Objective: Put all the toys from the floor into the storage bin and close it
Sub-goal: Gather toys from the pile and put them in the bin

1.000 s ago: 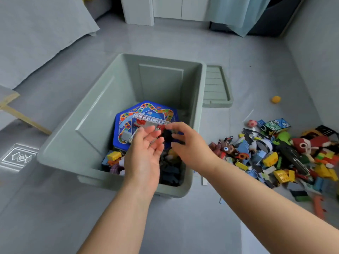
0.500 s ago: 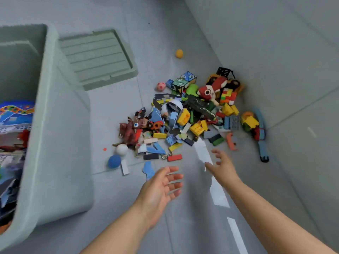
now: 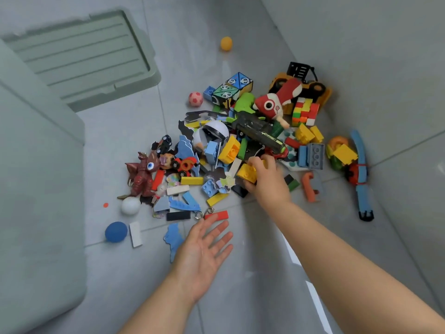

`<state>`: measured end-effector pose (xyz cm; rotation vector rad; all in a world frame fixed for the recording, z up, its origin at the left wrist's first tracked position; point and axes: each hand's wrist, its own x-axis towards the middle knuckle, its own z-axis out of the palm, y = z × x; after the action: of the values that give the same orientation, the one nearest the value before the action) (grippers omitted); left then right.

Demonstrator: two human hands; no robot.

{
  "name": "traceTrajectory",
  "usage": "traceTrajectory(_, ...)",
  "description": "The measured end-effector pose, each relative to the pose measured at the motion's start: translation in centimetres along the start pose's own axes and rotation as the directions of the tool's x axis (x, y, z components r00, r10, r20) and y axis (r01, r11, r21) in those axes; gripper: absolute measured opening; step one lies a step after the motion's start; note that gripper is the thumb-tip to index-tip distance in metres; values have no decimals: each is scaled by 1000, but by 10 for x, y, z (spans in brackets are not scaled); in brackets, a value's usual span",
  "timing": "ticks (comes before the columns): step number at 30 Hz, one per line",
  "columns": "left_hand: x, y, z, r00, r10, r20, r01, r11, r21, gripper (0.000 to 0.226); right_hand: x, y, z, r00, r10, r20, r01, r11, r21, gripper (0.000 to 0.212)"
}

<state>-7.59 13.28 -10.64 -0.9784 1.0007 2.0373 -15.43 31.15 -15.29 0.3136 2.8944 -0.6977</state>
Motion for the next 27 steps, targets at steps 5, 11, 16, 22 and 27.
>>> traceTrajectory(5, -4, -6, -8, 999, -40, 24, 42, 994, -104, 39, -44, 10, -4, 994, -71, -84, 92, 957, 275, 35)
traceTrajectory(11, -2, -16, -5, 961, -96, 260, 145, 974, -177, 67, -121, -37, -14, 962, -270, 22, 212, 802, 558, 42)
traceTrajectory(16, -5, -15, -8, 945, -54, 323, 137, 960, -243, 41, -127, -46, -32, 925, -351, 147, 242, 841, 484, 54)
traceTrajectory(22, -7, -4, -21, 947, -58, 316, 155, 944, -291, 46, -36, 25, -31, 956, 293, -2, -292, 953, 78, 48)
traceTrajectory(27, -14, 3, -24, 954, -63, 293, 157, 938, -310, 59, -23, 34, -15, 967, 251, 38, -246, 963, -109, 49)
